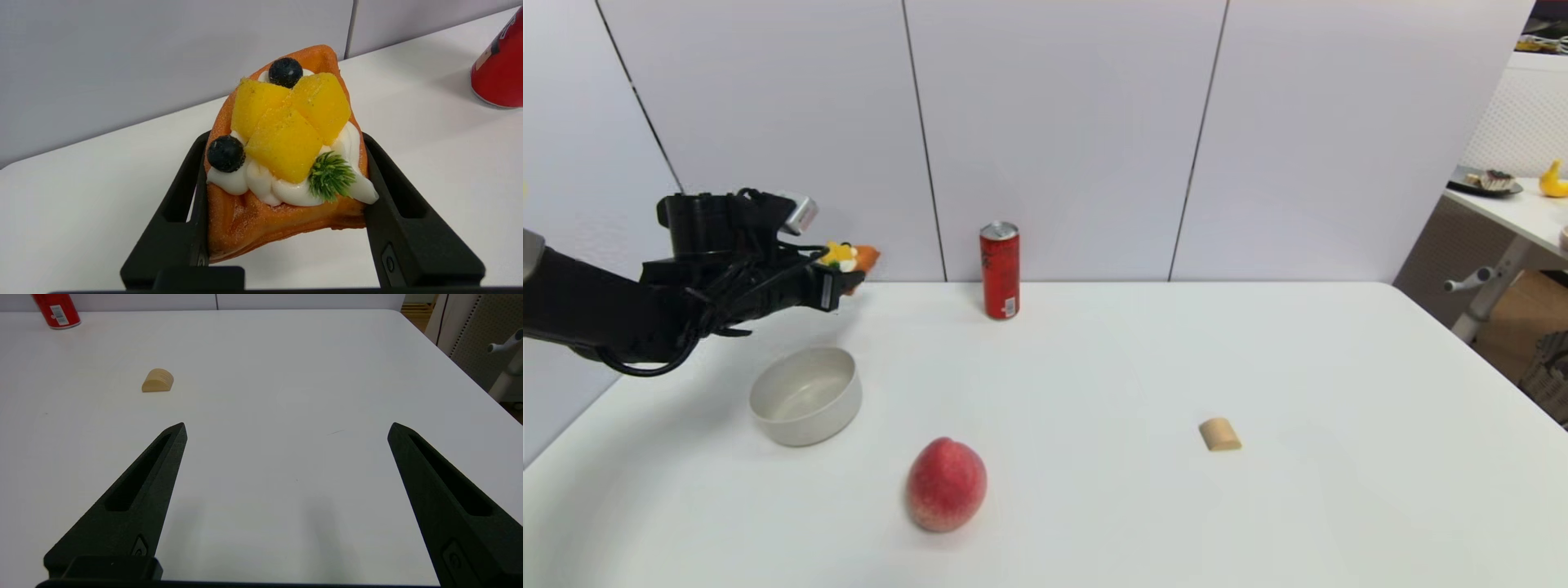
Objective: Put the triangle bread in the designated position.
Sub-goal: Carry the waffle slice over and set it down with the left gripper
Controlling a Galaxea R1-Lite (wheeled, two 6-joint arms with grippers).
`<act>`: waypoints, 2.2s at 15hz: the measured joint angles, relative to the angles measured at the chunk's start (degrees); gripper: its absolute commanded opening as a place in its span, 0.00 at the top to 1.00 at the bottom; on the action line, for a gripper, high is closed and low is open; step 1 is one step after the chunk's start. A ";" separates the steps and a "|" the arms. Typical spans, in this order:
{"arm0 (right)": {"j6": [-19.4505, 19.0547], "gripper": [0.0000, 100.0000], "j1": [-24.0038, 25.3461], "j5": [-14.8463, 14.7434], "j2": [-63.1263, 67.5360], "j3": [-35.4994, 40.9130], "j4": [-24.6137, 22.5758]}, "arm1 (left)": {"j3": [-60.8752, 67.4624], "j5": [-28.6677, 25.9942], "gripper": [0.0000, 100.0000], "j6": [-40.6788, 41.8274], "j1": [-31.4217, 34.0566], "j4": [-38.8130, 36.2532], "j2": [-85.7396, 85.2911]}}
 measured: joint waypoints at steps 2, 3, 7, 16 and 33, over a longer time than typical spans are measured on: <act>0.00 0.00 0.01 0.02 0.00 0.00 0.02 | -4.39 -0.10 1.00 -0.35 0.00 7.66 -0.11; -0.02 0.00 0.01 0.02 0.00 0.00 0.00 | -6.40 -0.15 1.00 -1.07 0.02 11.30 -0.12; 0.02 0.00 0.00 0.00 0.00 0.00 0.02 | -12.48 -0.21 1.00 -3.32 0.00 24.67 0.11; -0.02 0.00 0.00 0.00 0.00 0.00 -0.02 | -23.32 -0.21 1.00 -4.28 0.05 45.17 2.15; 0.06 0.00 -0.02 0.00 0.00 0.00 0.00 | -21.49 -0.30 0.00 -4.24 -0.04 37.12 6.22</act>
